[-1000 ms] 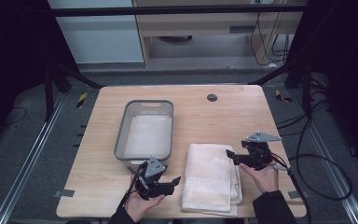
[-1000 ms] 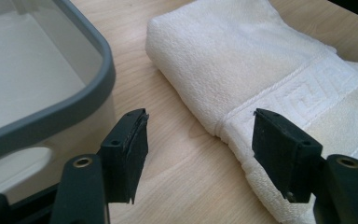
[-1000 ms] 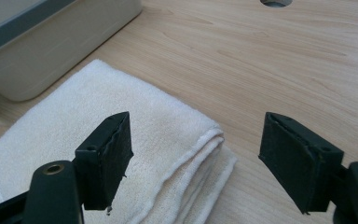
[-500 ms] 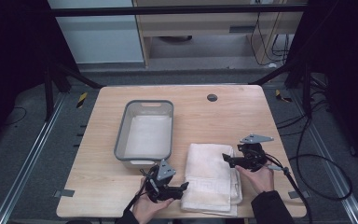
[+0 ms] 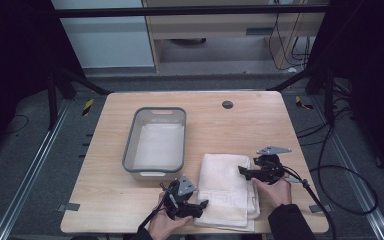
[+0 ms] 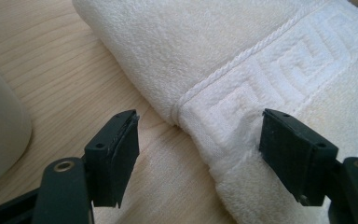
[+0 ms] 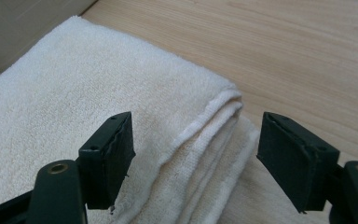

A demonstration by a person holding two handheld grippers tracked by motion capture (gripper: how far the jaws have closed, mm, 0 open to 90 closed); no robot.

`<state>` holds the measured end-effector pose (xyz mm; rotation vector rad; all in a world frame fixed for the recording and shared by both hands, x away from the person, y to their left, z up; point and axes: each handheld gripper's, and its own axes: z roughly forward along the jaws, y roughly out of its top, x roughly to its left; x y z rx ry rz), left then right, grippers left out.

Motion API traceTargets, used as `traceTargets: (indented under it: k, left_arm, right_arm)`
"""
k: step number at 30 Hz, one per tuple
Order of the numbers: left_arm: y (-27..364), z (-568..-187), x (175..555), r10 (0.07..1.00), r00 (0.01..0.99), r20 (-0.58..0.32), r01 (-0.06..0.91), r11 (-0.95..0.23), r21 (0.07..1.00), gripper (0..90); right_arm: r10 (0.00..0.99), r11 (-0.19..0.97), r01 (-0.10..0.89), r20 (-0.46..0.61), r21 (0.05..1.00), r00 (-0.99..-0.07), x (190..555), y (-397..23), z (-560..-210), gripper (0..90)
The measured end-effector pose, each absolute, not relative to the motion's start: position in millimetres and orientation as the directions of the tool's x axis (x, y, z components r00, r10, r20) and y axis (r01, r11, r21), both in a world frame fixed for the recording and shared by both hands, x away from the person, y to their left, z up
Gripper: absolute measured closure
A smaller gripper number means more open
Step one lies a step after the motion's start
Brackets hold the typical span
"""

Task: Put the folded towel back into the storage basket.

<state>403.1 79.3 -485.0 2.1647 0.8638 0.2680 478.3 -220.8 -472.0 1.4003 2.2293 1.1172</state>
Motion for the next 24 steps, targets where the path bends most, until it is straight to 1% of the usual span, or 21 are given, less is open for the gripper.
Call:
traceTargets:
  k: [2,9,16,20,24]
  left_arm:
    - [79,-487,404,0.661,0.746,-0.084,0.499,-0.470,0.728,27.0]
    - [77,-492,405,0.658,0.748,-0.090,0.504,-0.474,0.722,28.1]
    - [76,-496,408,0.665,0.735,-0.136,0.542,-0.454,0.707,29.1]
    - [75,-497,410,0.659,0.735,-0.162,0.560,-0.453,0.693,31.4]
    - [73,-496,411,0.646,0.743,-0.175,0.565,-0.465,0.681,36.3]
  right_arm:
    - [0.855,0.222,0.648,0.173,0.729,-0.488,479,-221,-475,26.9]
    - [0.853,0.233,0.658,0.174,0.716,-0.491,481,-218,-481,27.5]
    - [0.853,0.249,0.668,0.168,0.701,-0.494,482,-215,-486,29.7]
    - [0.850,0.242,0.689,0.194,0.683,-0.490,484,-214,-489,34.3]
    - [0.845,0.234,0.698,0.213,0.677,-0.490,484,-213,-490,39.1]
